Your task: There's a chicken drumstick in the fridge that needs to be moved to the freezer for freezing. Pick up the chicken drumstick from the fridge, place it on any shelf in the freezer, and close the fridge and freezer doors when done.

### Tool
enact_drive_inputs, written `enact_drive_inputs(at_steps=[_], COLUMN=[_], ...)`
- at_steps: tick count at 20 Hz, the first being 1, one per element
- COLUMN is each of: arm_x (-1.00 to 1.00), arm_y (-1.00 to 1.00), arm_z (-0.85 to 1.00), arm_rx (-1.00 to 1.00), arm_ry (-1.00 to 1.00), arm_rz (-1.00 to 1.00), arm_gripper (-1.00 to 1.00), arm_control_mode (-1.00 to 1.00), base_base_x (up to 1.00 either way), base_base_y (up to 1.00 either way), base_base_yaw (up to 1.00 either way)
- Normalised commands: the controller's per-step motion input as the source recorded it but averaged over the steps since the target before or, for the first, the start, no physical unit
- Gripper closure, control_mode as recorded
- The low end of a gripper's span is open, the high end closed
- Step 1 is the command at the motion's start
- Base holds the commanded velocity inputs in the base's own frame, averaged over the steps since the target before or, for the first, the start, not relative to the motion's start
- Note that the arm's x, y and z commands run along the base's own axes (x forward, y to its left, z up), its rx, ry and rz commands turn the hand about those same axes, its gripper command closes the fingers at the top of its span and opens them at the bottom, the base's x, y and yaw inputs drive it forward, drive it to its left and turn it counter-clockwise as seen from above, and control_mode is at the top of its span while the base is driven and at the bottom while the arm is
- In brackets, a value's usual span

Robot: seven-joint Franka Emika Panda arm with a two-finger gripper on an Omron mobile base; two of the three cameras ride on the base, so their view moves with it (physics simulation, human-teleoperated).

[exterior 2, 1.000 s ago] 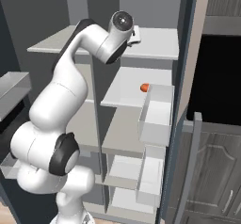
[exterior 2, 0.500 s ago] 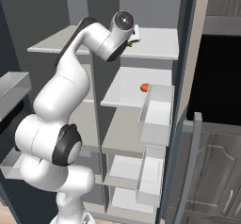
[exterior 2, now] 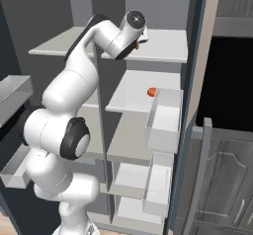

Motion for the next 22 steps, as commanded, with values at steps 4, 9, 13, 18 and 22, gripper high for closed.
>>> enact_drive_inputs(at_steps=[4,9,13,18,22], arm_x=[0.27,0.3,0.17,0.03,0.19], arm_y=[0.0,-0.03,0.0,0.05,0.01], arm_z=[-0.03,0.0,-0.07,-0.28,-0.26], arm_rx=[0.0,0.0,0.0,0.0,0.0], arm_ry=[0.07,0.0,0.0,0.0,0.0], arm_rz=[0.07,0.03,0.01,0.0,0.0], arm_gripper=[-1.0,-1.0,-1.0,-1.0,-1.0], arm_control_mode=[-1.0,-1.0,-1.0,-1.0,-1.0], base_base_x=[0.0,0.0,0.0,0.0,0.0], base_base_y=[0.0,0.0,0.0,0.0,0.0], base_base_yaw=[0.0,0.0,0.0,0.0,0.0])
